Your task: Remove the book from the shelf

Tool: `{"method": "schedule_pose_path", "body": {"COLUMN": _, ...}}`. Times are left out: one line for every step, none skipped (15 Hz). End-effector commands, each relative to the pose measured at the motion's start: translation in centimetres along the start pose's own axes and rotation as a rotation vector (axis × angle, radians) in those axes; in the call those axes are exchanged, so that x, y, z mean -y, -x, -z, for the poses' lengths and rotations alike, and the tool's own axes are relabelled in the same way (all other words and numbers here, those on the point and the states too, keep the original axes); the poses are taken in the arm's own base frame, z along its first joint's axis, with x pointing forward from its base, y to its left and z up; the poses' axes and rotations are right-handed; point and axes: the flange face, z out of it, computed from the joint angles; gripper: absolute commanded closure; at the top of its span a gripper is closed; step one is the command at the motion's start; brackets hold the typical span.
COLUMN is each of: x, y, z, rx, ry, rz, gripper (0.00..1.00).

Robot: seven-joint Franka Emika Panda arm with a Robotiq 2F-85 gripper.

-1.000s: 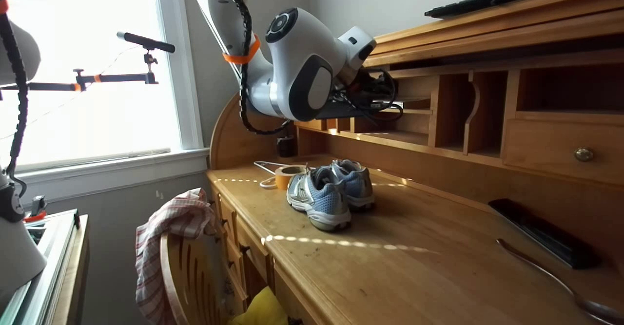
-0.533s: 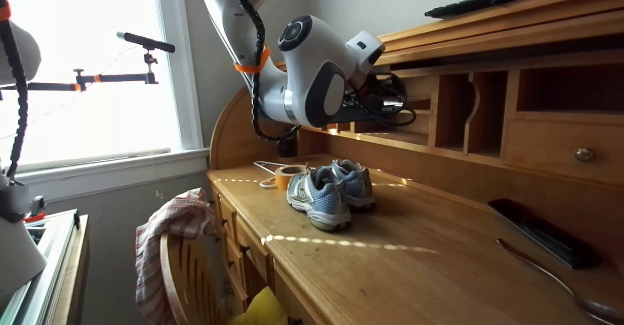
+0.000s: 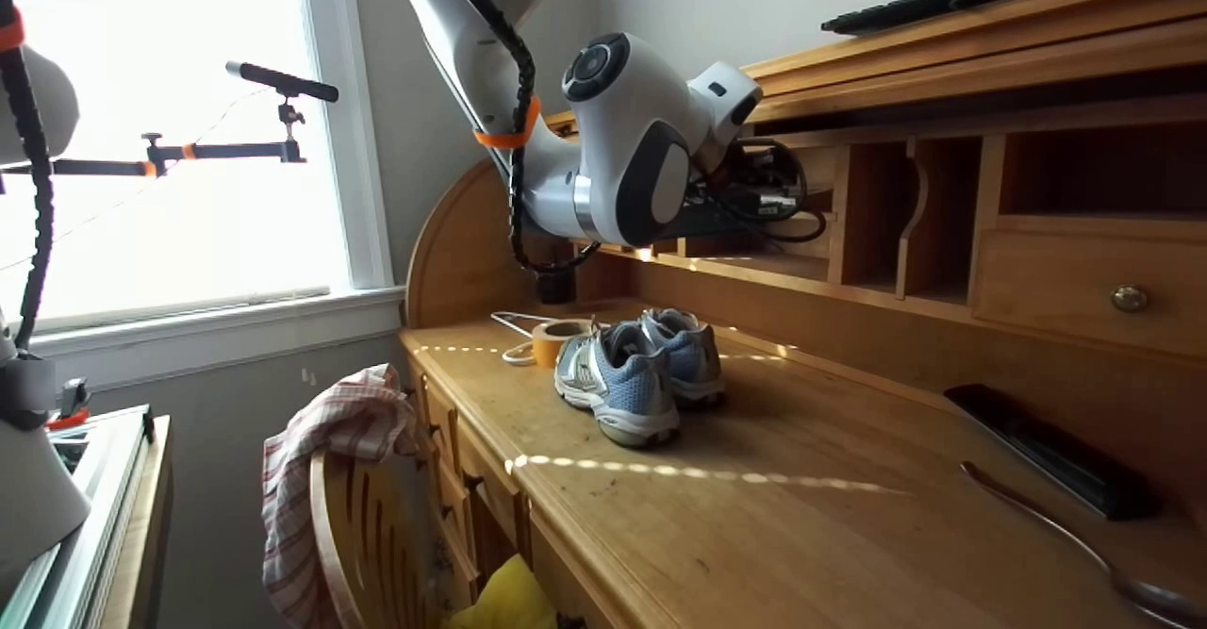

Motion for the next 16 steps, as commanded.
{"method": "schedule_pose_path", "body": {"x": 0.0, "y": 0.5, "z": -0.3, "rx": 0.066, "ry": -0.014, "rz": -0.036, "gripper": 0.0}}
{"method": "schedule_pose_path", "body": {"x": -0.2, "y": 0.5, "z": -0.2, "rx": 0.085, "ry": -0.001, "rz": -0.034, "gripper": 0.0}}
{"method": "schedule_pose_path", "body": {"x": 0.0, "y": 0.4, "z": -0.1, "rx": 0.09, "ry": -0.007, "rz": -0.043, "gripper": 0.0}}
{"method": "schedule_pose_path", "body": {"x": 0.1, "y": 0.4, "z": 0.1, "rx": 0.101, "ry": -0.009, "rz": -0.049, "gripper": 0.0}}
{"method": "schedule_pose_path", "body": {"x": 0.0, "y": 0.4, "z": 0.3, "rx": 0.118, "ry": -0.001, "rz": -0.048, "gripper": 0.0}}
{"method": "schedule_pose_path", "body": {"x": 0.2, "y": 0.4, "z": 0.5, "rx": 0.129, "ry": -0.003, "rz": -0.052, "gripper": 0.0}}
{"method": "schedule_pose_path", "body": {"x": 0.4, "y": 0.6, "z": 0.7, "rx": 0.138, "ry": -0.009, "rz": -0.057, "gripper": 0.0}}
{"method": "schedule_pose_path", "body": {"x": 0.6, "y": 0.8, "z": 0.9, "rx": 0.15, "ry": -0.009, "rz": -0.066, "gripper": 0.0}}
{"method": "schedule_pose_path", "body": {"x": 0.7, "y": 1.0, "z": 1.2, "rx": 0.157, "ry": -0.009, "rz": -0.067, "gripper": 0.0}}
{"method": "schedule_pose_path", "body": {"x": 1.0, "y": 1.5, "z": 1.4, "rx": 0.182, "ry": -0.013, "rz": -0.077, "gripper": 0.0}}
{"method": "schedule_pose_path", "body": {"x": 1.2, "y": 2.1, "z": 1.5, "rx": 0.209, "ry": -0.016, "rz": -0.087, "gripper": 0.0}}
{"method": "schedule_pose_path", "body": {"x": 1.4, "y": 1.9, "z": 1.7, "rx": 0.208, "ry": -0.017, "rz": -0.085, "gripper": 0.0}}
{"method": "schedule_pose_path", "body": {"x": 1.5, "y": 1.9, "z": 1.8, "rx": 0.213, "ry": -0.015, "rz": -0.086, "gripper": 0.0}}
{"method": "schedule_pose_path", "body": {"x": 1.7, "y": 1.8, "z": 1.9, "rx": 0.208, "ry": -0.022, "rz": -0.083, "gripper": 0.0}}
{"method": "schedule_pose_path", "body": {"x": 2.3, "y": 1.7, "z": 2.0, "rx": 0.202, "ry": -0.036, "rz": -0.077, "gripper": 0.0}}
{"method": "schedule_pose_path", "body": {"x": 2.9, "y": 1.8, "z": 2.0, "rx": 0.205, "ry": -0.052, "rz": -0.071, "gripper": 0.0}}
